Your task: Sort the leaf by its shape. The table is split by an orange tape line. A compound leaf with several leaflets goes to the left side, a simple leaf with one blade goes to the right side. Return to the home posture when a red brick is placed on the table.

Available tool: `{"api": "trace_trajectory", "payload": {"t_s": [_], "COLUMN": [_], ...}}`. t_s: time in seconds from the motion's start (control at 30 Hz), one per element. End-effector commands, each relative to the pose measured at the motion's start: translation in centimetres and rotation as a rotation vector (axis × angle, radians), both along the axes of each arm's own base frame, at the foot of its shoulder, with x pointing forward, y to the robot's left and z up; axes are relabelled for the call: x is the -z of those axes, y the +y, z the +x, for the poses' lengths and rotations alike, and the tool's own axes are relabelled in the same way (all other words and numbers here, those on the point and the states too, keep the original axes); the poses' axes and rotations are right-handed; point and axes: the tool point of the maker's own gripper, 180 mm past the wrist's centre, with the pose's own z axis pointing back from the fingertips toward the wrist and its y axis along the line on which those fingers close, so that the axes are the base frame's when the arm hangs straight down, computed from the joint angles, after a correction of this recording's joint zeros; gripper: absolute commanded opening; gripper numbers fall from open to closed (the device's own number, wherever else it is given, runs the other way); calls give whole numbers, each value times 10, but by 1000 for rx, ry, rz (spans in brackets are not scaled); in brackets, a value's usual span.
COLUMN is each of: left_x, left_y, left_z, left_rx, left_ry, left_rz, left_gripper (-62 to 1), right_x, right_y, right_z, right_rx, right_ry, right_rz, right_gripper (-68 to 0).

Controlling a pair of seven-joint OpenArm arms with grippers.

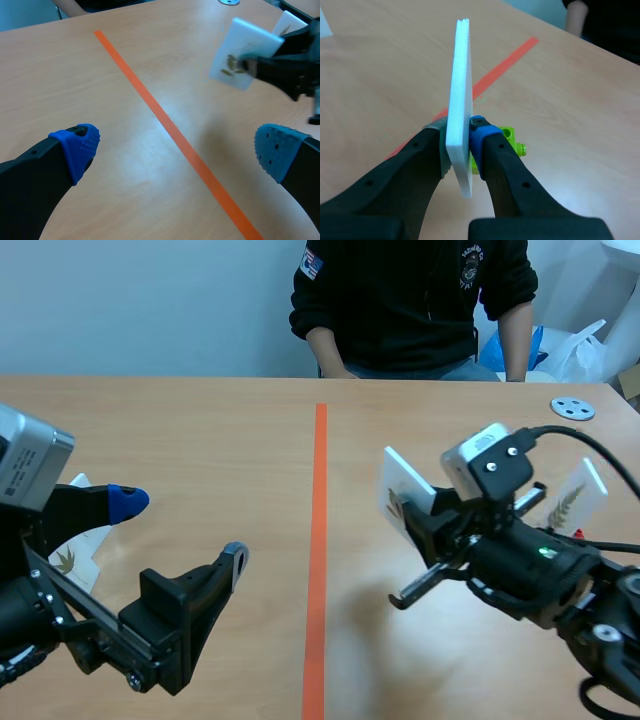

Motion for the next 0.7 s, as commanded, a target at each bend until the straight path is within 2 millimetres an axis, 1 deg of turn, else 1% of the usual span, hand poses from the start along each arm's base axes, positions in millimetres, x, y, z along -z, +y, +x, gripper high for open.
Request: {"api": "trace_trajectory", "payload": {"t_s": [0.0, 0.13, 0.27, 0.4, 0.5, 0.6, 0.67], "left_x": [-6, -6, -6, -6, -6, -6, -6], "left_y": [1, 1, 1, 1, 1, 1, 1], "left_z": [2, 2, 2, 2, 2, 2, 2], "left_rx": [-8, -8, -8, -8, -8, -8, -8], "left_ry": [-22, -22, -22, -22, -22, -22, -22], "left_rz": [-18, -18, -18, -18, -18, -18, -18], "left_gripper": [14, 14, 14, 14, 14, 14, 14], "right_x": [-15, -28, -35, -35, -35, -38, -39], "right_y": [-11, -38, -65, -94, -116, -129, -131], "right_z": [1, -9, -19, -27, -30, -29, -28], "right_rx": [27, 92, 150, 216, 270, 301, 306], "right_ry": [-29, -10, 16, 49, 57, 50, 48], "right_rz": [21, 30, 61, 86, 66, 47, 43], "right_gripper": [-660, -651, -651, -651, -651, -651, -651]}}
